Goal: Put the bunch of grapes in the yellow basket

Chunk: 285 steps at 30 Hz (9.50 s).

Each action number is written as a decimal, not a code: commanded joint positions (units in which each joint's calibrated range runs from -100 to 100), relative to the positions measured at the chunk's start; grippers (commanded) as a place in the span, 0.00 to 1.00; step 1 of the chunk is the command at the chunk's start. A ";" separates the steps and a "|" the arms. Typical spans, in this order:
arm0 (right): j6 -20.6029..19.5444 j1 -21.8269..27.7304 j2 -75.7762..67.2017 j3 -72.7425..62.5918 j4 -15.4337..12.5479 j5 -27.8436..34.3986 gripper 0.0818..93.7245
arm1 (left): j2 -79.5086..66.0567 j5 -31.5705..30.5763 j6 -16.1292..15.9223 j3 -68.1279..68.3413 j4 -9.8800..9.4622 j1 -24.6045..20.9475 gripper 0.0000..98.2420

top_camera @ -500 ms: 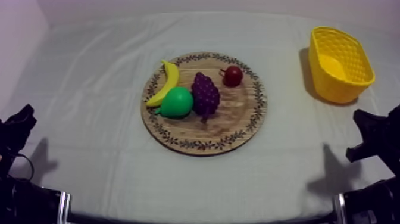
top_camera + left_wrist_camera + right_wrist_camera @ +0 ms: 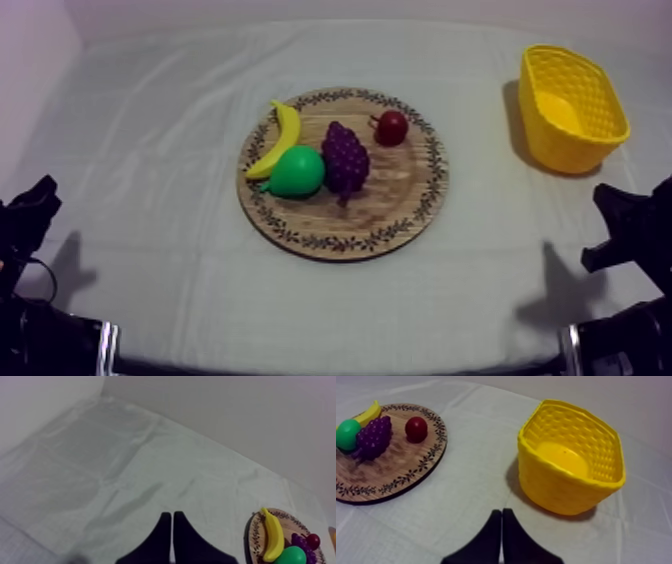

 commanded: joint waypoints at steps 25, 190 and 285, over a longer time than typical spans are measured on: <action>-1.93 -0.73 0.23 0.00 -0.77 -1.46 0.01 | 0.05 -0.01 -0.03 0.00 0.00 -0.02 0.00; -14.12 2.49 86.54 -75.61 -2.23 19.40 0.32 | 0.05 -0.01 -0.06 0.00 0.00 -0.02 0.00; -5.97 1.42 0.09 -0.83 0.81 2.41 0.00 | 0.05 -0.01 0.00 0.00 0.00 -0.02 0.00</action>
